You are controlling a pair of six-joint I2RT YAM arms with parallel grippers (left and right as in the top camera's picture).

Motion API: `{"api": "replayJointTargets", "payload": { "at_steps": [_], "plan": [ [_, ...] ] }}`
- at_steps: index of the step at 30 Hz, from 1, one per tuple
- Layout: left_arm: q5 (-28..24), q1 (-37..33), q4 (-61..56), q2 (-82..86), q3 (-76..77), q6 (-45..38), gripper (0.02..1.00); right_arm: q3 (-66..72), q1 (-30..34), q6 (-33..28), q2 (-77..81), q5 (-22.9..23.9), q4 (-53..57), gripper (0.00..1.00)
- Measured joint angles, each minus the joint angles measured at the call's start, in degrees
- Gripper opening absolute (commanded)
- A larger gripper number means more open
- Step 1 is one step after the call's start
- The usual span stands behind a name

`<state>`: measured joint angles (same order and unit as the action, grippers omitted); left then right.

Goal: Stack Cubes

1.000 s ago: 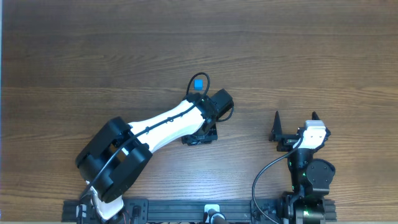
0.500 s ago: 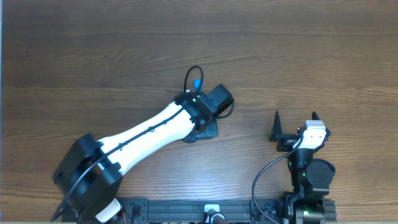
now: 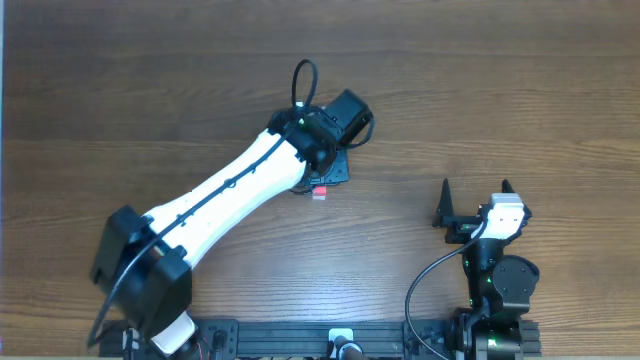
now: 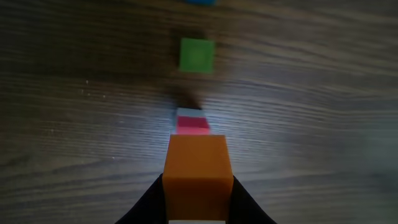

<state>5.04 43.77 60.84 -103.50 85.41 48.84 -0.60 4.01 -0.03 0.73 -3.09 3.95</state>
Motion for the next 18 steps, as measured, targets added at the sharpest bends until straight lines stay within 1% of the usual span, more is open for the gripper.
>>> {"api": "replayJointTargets", "payload": {
  "at_steps": [18],
  "plan": [
    [-2.08, -0.46, 1.16, -5.49, -0.02, -1.33, 0.145, 0.00, 0.00, 0.02, 0.00, 0.00, 0.00, 0.991]
  ]
}}
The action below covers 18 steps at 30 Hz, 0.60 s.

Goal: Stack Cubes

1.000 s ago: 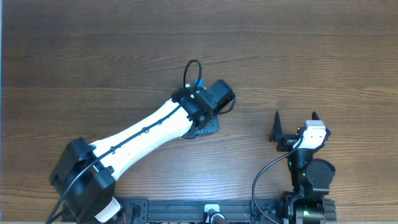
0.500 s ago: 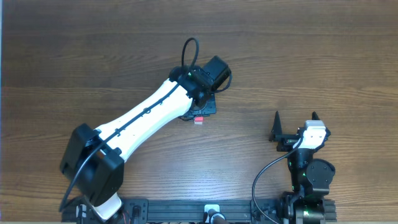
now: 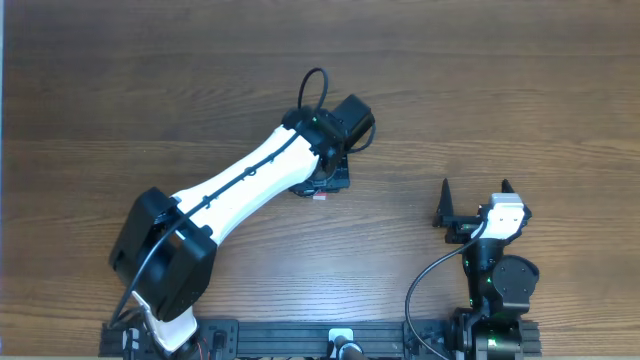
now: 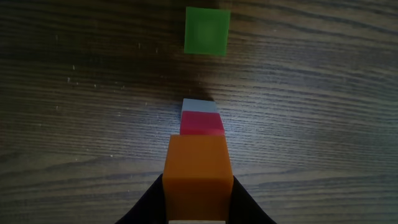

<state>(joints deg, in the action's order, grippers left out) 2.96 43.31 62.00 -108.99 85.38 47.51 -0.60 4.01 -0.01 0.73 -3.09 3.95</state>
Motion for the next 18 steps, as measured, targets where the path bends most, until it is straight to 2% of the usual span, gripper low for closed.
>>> {"api": "replayJointTargets", "payload": {
  "at_steps": [18],
  "plan": [
    [-1.14, 0.00, -0.76, -1.46, 0.00, -1.29, 0.150, 0.00, 0.00, 0.00, 0.00, 0.00, 0.00, 0.993]
  ]
}}
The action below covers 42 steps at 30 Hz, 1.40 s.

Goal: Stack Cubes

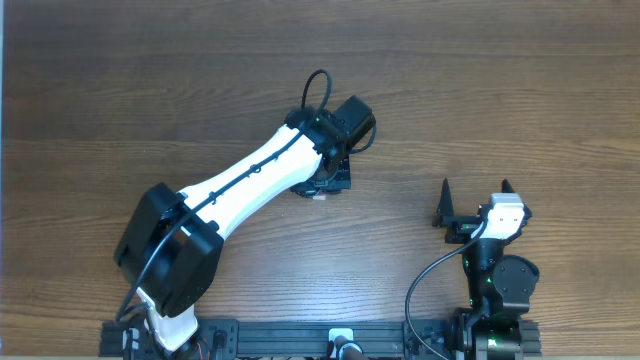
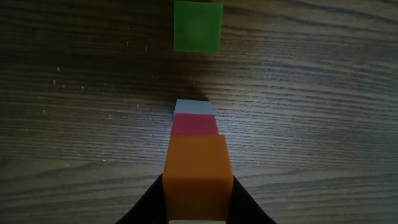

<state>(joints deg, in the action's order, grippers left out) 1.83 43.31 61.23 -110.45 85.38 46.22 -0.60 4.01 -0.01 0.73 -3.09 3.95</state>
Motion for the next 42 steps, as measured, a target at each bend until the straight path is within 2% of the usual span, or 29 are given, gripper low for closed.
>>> {"api": "replayJointTargets", "payload": {
  "at_steps": [42],
  "plan": [
    [-0.59, 0.00, 0.50, -0.79, 0.00, 0.00, 0.172, 0.00, 0.00, 0.00, 0.00, 0.00, 0.00, 0.991]
  ]
}}
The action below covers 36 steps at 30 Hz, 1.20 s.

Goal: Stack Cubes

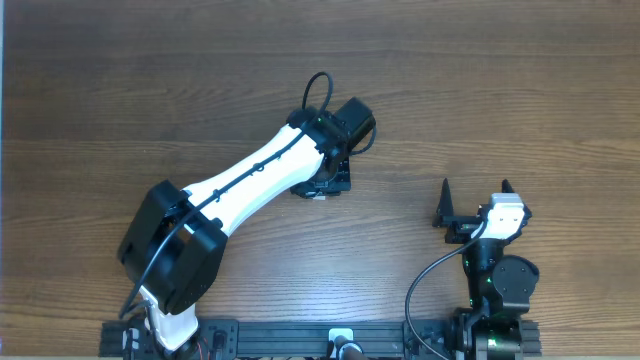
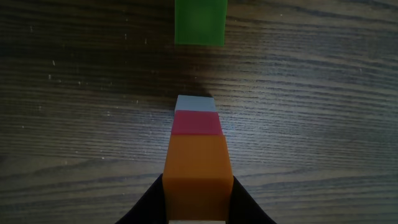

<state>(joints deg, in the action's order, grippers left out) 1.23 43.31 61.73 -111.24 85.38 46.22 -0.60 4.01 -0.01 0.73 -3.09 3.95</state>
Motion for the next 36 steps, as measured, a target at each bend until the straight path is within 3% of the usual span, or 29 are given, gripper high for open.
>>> {"api": "replayJointTargets", "payload": {
  "at_steps": [21, 31, 34, 35, 36],
  "plan": [
    [0.00, 0.00, 0.02, -0.42, 0.00, 0.00, 0.224, 0.00, 0.00, -0.02, 0.00, 0.00, 0.00, 0.993],
    [-0.17, 0.00, 0.02, -0.85, 0.00, -0.42, 0.597, 0.00, 0.00, 0.00, 0.00, 0.00, 0.00, 0.993],
    [-0.24, 0.00, 0.00, -0.85, 0.00, -0.24, 0.737, 0.00, 0.00, -0.02, 0.00, 0.00, 0.00, 0.993],
    [-0.24, 0.00, 0.00, -0.85, 0.00, -0.39, 0.844, 0.00, 0.00, -0.02, 0.00, 0.00, 0.00, 0.991],
    [-0.24, 0.00, -0.04, -0.85, 0.00, -0.42, 0.882, 0.00, 0.00, -0.04, 0.00, 0.00, 0.00, 0.993]
  ]
}}
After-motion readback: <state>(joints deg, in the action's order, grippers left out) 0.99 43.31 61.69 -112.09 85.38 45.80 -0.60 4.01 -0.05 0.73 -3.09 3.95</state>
